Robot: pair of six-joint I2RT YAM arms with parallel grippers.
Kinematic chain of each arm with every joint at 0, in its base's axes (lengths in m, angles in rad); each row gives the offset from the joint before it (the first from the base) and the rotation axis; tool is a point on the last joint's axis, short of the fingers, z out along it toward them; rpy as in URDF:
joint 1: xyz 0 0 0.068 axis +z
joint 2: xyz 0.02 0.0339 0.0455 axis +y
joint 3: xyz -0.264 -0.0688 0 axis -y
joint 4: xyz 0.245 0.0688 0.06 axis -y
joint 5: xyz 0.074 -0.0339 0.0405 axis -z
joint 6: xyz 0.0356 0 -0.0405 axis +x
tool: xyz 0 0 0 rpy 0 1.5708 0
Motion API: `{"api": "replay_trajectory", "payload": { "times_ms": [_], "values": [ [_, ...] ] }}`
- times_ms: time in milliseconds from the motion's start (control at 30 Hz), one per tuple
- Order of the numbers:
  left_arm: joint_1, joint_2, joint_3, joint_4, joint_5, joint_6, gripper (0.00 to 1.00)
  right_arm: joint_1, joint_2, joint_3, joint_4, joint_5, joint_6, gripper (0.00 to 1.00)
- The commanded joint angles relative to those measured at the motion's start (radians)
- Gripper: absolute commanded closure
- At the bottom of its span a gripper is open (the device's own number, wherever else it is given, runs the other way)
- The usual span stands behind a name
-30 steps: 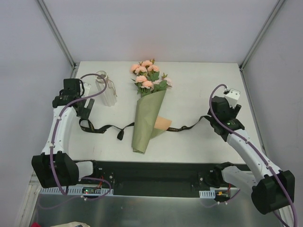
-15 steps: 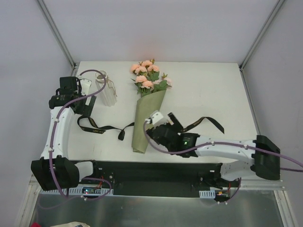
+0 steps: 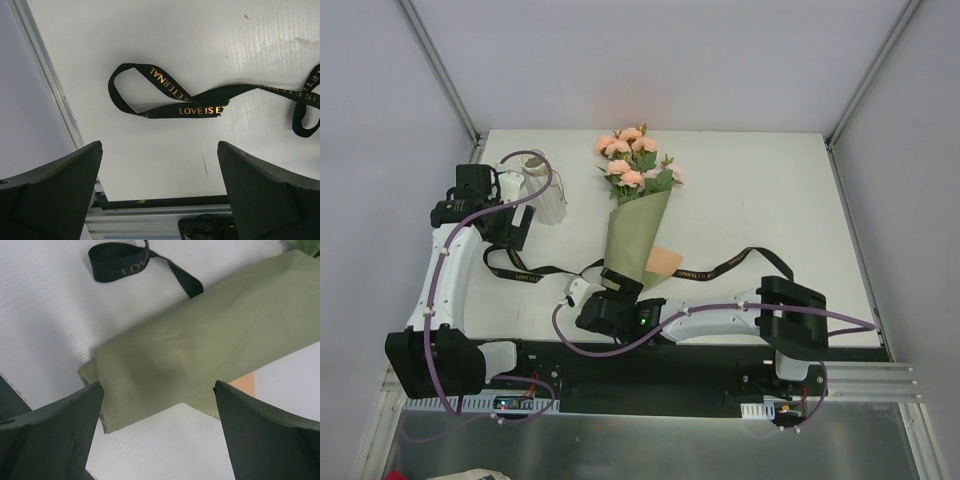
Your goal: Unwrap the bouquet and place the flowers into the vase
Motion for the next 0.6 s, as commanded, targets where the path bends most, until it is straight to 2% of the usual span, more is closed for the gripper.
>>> {"api": "replay_trajectory", "payload": {
  "times_ms": [0,333,567],
  "values": [
    [-0.005,0.003,-0.003,-0.014,0.036,-0.008,0.01,0.005,0.06,0.041,0.014,-0.041,-0.022,0.04],
    [-0.007,-0.002,-0.004,-0.014,0.041,-0.013,0.01,0.005,0.086,0.028,-0.002,-0.072,-0.02,0.04],
    [-0.007,-0.014,-0.004,-0.02,0.034,-0.015,0.01,0.005,0.098,0.016,0.043,0.067,-0.037,0.04]
  ]
}}
